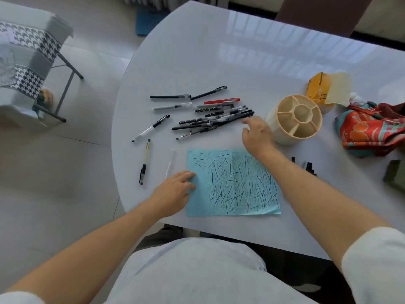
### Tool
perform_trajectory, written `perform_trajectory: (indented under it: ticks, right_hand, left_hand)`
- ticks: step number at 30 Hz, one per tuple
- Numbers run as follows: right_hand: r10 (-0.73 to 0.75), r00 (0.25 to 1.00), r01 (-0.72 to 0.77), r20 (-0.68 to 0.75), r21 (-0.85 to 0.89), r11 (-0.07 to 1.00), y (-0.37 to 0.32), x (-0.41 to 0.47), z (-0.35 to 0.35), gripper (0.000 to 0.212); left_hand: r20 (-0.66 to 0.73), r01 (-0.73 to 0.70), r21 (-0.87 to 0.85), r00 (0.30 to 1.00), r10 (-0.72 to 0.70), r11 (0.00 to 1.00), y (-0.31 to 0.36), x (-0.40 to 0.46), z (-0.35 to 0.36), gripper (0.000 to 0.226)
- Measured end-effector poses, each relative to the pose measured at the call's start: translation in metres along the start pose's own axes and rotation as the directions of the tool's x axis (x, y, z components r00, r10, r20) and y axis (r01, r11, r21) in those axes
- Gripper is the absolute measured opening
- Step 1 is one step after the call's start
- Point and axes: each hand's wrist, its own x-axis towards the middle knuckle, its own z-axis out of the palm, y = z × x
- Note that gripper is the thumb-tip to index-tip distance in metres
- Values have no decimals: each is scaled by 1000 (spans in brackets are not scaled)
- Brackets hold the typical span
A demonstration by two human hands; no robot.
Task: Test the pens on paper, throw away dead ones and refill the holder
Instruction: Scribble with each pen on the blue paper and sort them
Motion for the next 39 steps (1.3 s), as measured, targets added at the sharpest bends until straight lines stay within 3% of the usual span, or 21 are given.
perform_trajectory:
  ticks: [7,13,16,19,22,24,26,28,32,36,39]
  right_hand:
    - [-60,989,107,132,-385,916,-20,39,23,30]
    - [-120,985,163,126,-429,889,4,14,21,20]
    - [-110,994,103,-26,-206,973,14,-9,8,19]
    - [82,984,-47,-158,213,976,7,-47,-8,21]
    - [298,954,-241,14,627,741,-15,-94,-12,15]
    - [315,931,-329,183,795,510,-30,-124,-4,9]
    - [296,917,-366,268,859,357,-45,-148,9,9]
    - [302,903,-394,305,868,301,-56,-164,21,10]
    - [260,909,-409,326,816,408,-59,-173,29,16]
    - [300,900,-417,317,826,380,-65,-165,32,20]
    - [459,841,-444,287,850,282,-69,-151,36,20]
  left_hand:
    - [83,40,-37,996,-37,998,-2,-1,0,39]
    - [104,17,2,994,-17,1000,2,-1,0,37]
    - [116,-1,-7,993,2,1000,6,3,-5,37]
    - [59,48,-131,997,-40,990,11,5,-12,35]
    - [-50,80,-288,994,-98,954,23,5,-18,35]
    - [15,115,-444,992,-121,889,35,8,-23,36]
    - [124,155,-517,987,-105,842,46,12,-26,24]
    - [172,151,-491,982,-74,858,51,16,-29,11]
    - [197,150,-383,977,-78,912,48,12,-31,20]
    - [79,98,-267,994,-79,959,44,14,-39,22]
    - [-16,82,-75,996,-84,994,37,22,-45,25]
